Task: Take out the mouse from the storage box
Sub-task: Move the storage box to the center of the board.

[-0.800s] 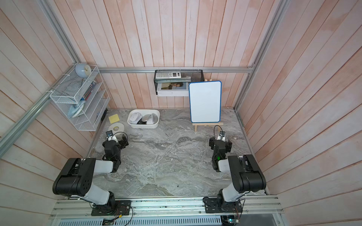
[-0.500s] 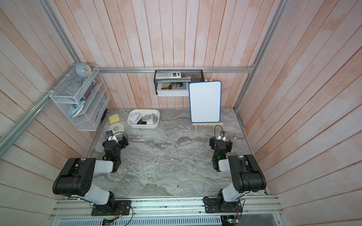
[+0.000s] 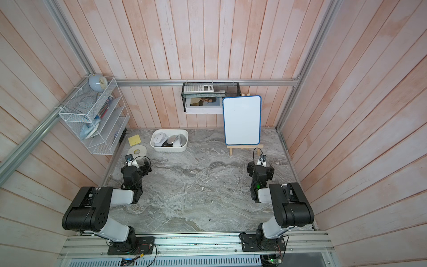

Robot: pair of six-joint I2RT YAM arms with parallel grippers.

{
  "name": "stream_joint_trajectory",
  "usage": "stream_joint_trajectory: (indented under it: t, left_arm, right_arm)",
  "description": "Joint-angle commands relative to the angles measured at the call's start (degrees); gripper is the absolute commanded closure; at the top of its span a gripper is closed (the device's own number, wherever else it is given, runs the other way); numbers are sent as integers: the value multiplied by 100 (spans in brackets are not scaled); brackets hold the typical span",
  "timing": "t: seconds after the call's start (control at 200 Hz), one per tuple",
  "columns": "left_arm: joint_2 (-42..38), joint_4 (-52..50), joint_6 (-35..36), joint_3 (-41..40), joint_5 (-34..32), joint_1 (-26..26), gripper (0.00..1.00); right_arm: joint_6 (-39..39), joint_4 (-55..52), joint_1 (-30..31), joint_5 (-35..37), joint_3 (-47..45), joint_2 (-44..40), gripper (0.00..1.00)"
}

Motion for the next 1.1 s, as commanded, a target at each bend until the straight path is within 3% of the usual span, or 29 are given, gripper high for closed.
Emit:
stream_joint_trajectory:
  t: [0.0,0.135,0.275,0.47,0.585,0.67,0.78,0.915,1.095]
  left_arm:
    - [8,55,-20,-16,-24,29,0]
    - [-26,323,40,-160,63,34,0]
    - [-480,1132,268,-777,-9,-175,0]
    - [-1433,1345,1575,-1161,-1195,-1595,0]
    - [-2273,1134,1573,-1269,-1441,-2265,0]
    - [-3131,21,1089,-1020,-1352,-2621,0]
    - [-4002,-2272,-331,-181,-1077,-2673,0]
    - [-4267,-4871,-2211,885,-1627,-2672,0]
    - [-4297,-6953,-3275,1583,-1774,-2521,0]
  right_arm:
    - [60,-4,-26,-46,78,37,3]
    - [85,371,-20,47,-188,-130,3]
    - [-67,-225,64,1,-285,-968,2]
    - [-269,-441,470,157,-768,-2463,2]
    - [44,-2067,768,-252,-480,-3753,3]
    - [681,-3419,855,-529,-39,-4533,3]
    - [1486,-5033,864,-482,515,-5294,2]
    - [2041,-6801,844,-327,1043,-6113,2]
    - [2716,-7788,787,-278,958,-7240,3]
